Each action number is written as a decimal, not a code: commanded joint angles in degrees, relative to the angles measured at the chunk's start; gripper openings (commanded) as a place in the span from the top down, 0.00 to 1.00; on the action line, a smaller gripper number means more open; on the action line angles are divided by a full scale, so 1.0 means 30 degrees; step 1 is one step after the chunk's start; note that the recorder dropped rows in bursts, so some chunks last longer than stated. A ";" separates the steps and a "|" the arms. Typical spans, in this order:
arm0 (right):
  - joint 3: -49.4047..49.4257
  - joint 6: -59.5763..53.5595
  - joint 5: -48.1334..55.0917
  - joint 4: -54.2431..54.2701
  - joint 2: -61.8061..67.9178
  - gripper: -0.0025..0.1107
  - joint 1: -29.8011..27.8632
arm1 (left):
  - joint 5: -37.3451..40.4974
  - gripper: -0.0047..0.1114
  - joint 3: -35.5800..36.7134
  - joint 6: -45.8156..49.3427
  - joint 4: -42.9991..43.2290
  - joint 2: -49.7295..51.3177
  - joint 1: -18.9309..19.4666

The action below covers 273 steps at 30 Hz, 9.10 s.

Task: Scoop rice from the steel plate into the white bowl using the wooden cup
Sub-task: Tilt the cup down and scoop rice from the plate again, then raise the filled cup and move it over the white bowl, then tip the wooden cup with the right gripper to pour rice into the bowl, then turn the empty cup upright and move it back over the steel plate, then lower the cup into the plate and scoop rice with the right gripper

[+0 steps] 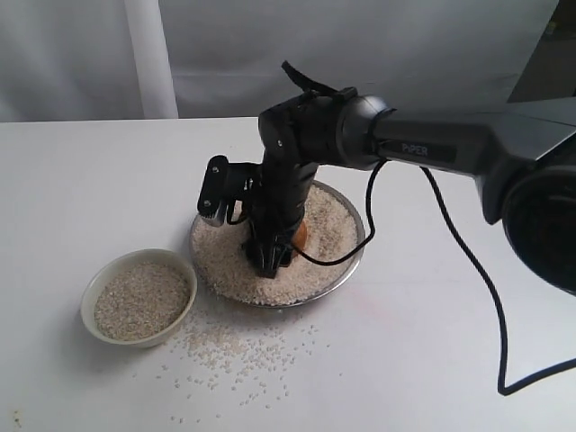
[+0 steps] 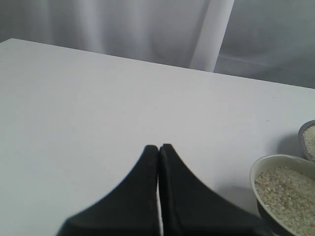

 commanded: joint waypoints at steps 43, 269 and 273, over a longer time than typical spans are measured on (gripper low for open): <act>-0.0026 -0.2606 0.0789 0.5625 -0.2567 0.98 -0.1174 | -0.0119 0.96 -0.0067 -0.0034 -0.0110 0.0007 -0.0123; -0.2447 -0.0049 0.1529 -1.2717 0.1855 0.98 0.3297 | -0.0119 0.96 -0.0067 -0.0034 -0.0110 0.0007 -0.0123; -0.2447 -0.0049 0.1529 -1.1599 0.1622 0.98 0.3297 | -0.0119 0.96 -0.0067 -0.0034 -0.0110 0.0007 -0.0123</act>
